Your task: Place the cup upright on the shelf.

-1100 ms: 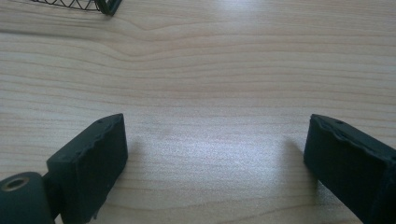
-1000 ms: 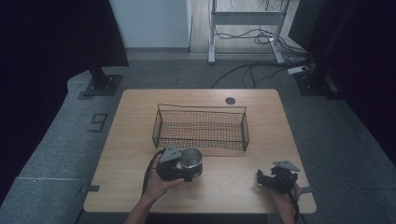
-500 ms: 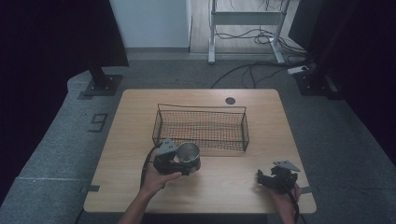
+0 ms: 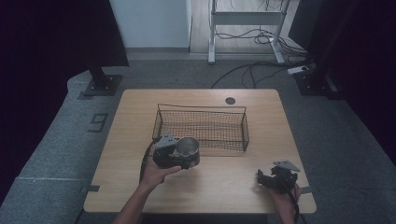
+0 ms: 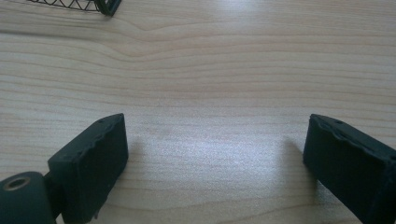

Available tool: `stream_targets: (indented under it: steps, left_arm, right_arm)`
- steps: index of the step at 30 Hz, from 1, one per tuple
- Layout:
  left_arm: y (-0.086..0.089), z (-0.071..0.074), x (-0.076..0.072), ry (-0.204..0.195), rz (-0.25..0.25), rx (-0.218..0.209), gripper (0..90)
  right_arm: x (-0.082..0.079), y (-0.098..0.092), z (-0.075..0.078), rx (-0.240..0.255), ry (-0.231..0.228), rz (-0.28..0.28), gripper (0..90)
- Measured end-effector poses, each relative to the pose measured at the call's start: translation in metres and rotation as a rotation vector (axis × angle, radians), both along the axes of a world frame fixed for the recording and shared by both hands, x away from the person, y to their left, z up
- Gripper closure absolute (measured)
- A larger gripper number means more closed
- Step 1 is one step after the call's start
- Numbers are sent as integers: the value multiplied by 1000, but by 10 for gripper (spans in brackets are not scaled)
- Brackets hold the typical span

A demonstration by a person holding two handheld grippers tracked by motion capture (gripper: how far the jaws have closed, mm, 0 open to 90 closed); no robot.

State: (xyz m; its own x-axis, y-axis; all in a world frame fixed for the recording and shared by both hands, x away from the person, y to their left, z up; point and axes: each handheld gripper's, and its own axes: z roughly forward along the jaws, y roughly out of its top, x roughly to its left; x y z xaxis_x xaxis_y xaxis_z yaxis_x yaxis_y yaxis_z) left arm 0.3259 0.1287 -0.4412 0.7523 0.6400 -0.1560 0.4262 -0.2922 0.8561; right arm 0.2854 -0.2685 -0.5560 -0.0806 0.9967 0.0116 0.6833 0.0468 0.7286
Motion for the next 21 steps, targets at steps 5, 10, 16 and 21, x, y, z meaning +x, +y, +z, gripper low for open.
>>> stream_targets:
  steps: [5,10,16,21]
  left_arm:
    - [-1,4,3,-2,-3,-1,161]
    - [1,6,9,16,-4,-19,161]
    - [4,10,16,11,12,-12,161]
    - [5,14,19,5,16,-8,161]
  right_arm:
    - [0,0,0,0,0,0,66]
    - [0,0,0,0,0,0,66]
    - [0,0,0,0,0,0,67]
    - [0,0,0,0,-1,0,68]
